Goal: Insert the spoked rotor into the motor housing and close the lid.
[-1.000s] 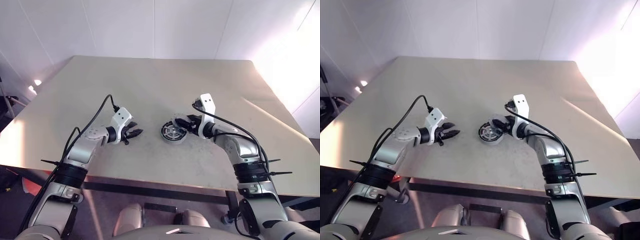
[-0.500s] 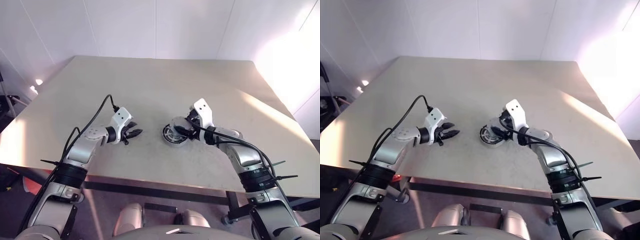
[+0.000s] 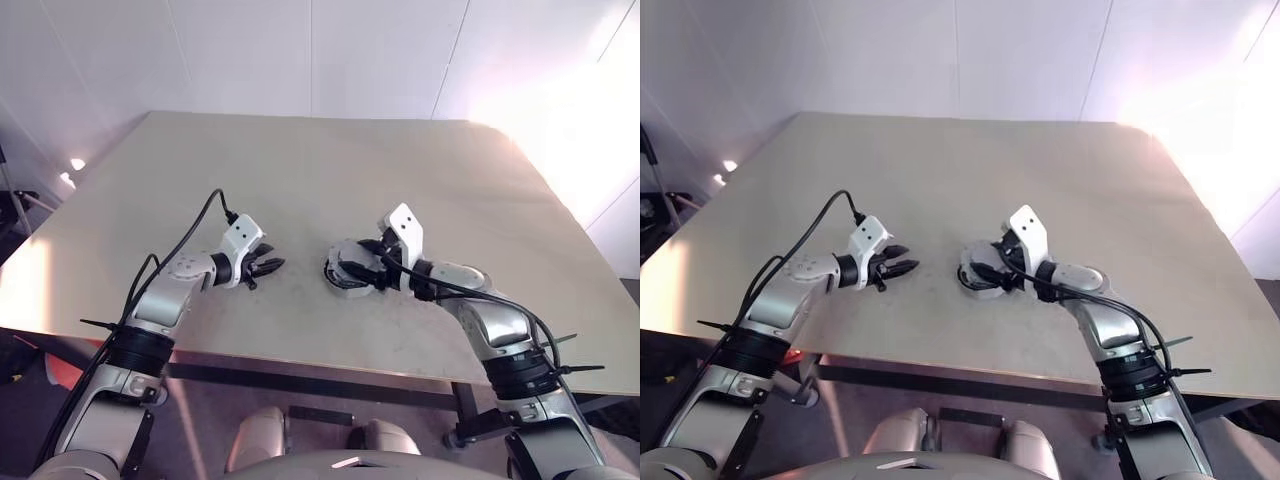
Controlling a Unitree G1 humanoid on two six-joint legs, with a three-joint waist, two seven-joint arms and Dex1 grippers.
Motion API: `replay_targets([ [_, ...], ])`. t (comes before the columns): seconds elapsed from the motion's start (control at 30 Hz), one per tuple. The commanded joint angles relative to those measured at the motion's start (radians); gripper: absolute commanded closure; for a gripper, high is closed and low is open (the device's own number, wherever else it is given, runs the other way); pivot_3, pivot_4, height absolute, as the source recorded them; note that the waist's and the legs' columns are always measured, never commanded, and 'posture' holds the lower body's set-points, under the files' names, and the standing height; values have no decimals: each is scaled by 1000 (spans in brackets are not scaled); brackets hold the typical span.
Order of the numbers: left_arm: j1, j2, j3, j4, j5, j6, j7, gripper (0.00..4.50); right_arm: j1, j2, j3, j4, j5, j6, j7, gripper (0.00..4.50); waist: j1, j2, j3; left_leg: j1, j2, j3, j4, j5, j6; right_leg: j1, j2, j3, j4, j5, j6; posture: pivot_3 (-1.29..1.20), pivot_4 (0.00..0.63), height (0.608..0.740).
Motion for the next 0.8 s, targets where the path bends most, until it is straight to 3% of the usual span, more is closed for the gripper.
replay_targets([
  [0.03, -12, 14, 26, -22, -7, -7, -2, 2404, -6, -15, 9, -50, -8, -44, 27, 1495, -1, 0, 0, 0, 0, 0, 0, 0, 0, 0, 0, 0, 0, 0, 0, 0, 0, 740],
  [0.8, -11, 25, 26, -25, -9, -6, -3, 2404, 18, -35, 64, -10, -76, -70, 64, 1495, 0, 0, 0, 1, 0, 0, 0, -1, 2, 1, 0, 0, -1, 0, 0, 0, 0, 740],
])
